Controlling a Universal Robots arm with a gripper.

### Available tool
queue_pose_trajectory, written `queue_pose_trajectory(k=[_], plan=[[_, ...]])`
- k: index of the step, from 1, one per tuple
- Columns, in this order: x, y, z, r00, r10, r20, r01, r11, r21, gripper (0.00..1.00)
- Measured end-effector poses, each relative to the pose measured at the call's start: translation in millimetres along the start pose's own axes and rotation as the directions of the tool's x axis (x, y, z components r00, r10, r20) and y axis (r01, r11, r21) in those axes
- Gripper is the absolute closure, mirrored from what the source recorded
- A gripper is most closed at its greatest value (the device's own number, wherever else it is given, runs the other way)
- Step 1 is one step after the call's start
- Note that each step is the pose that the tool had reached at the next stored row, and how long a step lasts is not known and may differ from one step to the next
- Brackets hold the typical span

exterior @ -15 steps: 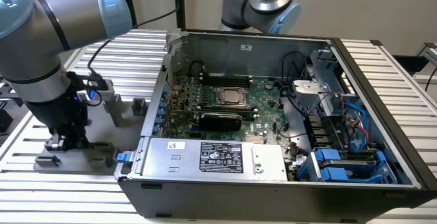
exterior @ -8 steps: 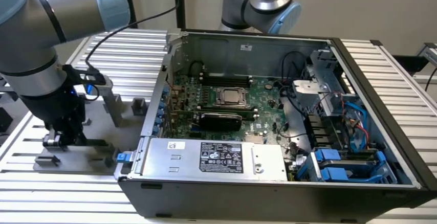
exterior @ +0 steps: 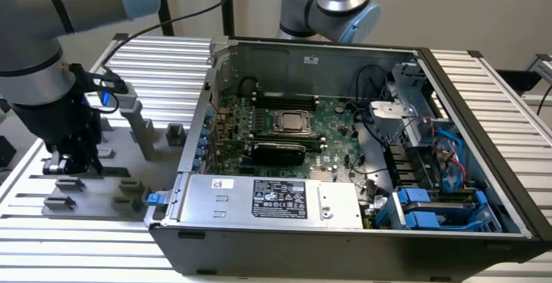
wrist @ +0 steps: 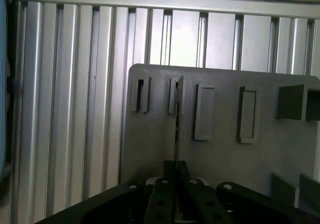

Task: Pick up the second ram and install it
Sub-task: 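Pick up the second ram and move it above second insertion slot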

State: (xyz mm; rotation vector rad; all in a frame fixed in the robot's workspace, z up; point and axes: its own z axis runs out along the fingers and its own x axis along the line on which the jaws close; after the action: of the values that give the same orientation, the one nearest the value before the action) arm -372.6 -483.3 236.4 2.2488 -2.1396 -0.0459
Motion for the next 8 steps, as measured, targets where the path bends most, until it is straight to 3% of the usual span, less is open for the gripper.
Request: queue_pose_trajectory(k=[8], plan=[[0.0,1.1,-36.1,1.0000,0.000,0.0000,0.000,1.0000,-0.0049,0.86]])
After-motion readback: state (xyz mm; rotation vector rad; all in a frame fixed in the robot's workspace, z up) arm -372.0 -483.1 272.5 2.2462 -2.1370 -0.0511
